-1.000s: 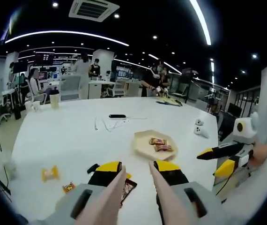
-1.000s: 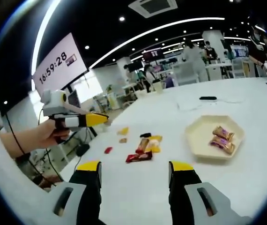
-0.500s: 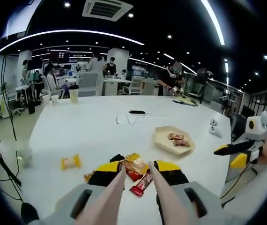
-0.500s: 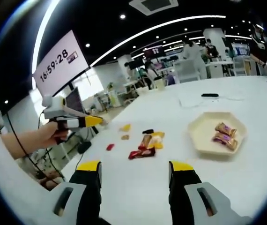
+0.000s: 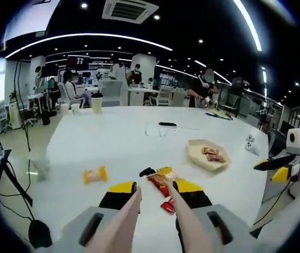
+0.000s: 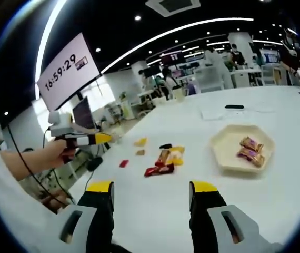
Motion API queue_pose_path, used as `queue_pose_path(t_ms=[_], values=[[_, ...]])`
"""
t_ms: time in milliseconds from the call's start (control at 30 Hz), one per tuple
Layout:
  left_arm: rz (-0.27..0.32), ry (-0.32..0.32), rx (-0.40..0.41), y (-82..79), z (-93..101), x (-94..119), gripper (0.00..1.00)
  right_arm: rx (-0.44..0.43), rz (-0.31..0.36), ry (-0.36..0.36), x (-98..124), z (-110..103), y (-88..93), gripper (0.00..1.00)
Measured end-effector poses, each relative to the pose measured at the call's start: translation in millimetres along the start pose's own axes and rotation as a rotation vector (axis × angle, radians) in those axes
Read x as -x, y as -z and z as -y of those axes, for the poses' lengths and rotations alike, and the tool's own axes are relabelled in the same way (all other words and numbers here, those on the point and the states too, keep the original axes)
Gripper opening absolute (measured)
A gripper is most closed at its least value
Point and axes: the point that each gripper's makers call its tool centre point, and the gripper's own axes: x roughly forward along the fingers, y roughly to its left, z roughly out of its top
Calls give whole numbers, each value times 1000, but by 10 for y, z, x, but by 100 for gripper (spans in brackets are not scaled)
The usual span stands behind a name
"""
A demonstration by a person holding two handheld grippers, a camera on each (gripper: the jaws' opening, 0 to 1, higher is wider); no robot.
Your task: Place the target food into the container with the food tongs after gripping and lifting it, then release it inside without dropping or visibly crushing the food.
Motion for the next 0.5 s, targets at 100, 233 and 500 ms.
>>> queue_pose_path(t_ms=[100,233,500], values=[[-10,-9,-5,57,-35,17,26,-1,-3,-1,1,-20,21,58],[-20,-30,-15,124,-96,41,26,0,-5,3,3,-41,37,58],[-39,-80,-2,287,-288,62,26,-3,2,30,53,-8,41,57]])
